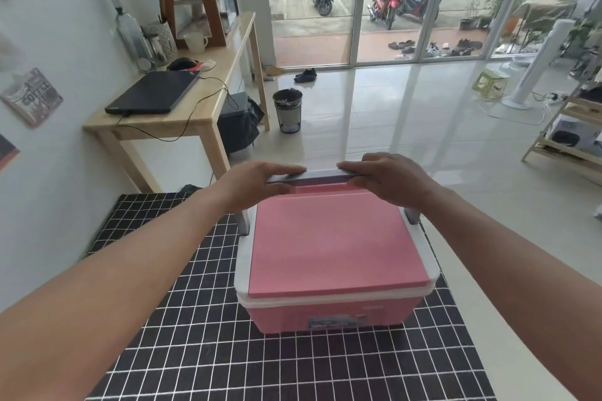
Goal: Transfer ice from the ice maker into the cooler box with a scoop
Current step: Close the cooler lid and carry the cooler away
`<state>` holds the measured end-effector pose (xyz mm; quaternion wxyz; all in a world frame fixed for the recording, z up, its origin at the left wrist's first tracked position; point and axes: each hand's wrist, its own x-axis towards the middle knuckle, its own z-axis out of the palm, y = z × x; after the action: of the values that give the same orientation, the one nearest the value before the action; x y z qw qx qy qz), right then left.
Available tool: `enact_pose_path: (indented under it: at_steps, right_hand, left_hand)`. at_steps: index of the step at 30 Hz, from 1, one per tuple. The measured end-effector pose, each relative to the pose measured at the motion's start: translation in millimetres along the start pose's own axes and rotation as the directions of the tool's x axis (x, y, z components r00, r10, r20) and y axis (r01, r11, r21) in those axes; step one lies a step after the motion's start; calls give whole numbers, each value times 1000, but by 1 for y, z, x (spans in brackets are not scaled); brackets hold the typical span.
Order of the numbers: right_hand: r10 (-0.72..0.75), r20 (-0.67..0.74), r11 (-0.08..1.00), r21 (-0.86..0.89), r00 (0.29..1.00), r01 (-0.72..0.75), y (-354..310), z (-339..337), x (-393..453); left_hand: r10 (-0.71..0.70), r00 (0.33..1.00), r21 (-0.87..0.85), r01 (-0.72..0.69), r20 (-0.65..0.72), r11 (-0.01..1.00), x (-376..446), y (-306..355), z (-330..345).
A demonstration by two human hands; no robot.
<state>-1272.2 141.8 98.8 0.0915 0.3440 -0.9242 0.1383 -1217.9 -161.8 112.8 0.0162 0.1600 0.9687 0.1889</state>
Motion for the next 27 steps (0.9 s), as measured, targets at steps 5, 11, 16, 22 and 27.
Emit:
enact_pose_path:
  at_steps: [5, 11, 16, 22, 27]
  right_hand:
    - [1, -49, 998, -56, 999, -3, 0, 15, 16]
    - [192, -8, 981, -27, 981, -192, 11, 47, 42]
    - [290, 107, 957, -63, 951, -284, 20, 77, 56]
    - [302, 191, 952, -19, 934, -304, 32, 98, 50]
    - [318, 213, 944, 17, 924, -329, 32, 103, 49]
  left_hand:
    - [-104, 995, 69, 104, -2, 992, 19, -5, 3]
    - [-217, 973, 197, 229, -80, 953, 53, -5, 32]
    - [-295, 954, 310, 298, -59, 903, 68, -12, 58]
    - [-307, 951, 203, 309, -40, 929, 71, -22, 84]
    - [-315, 949, 171, 311, -9, 935, 71, -27, 90]
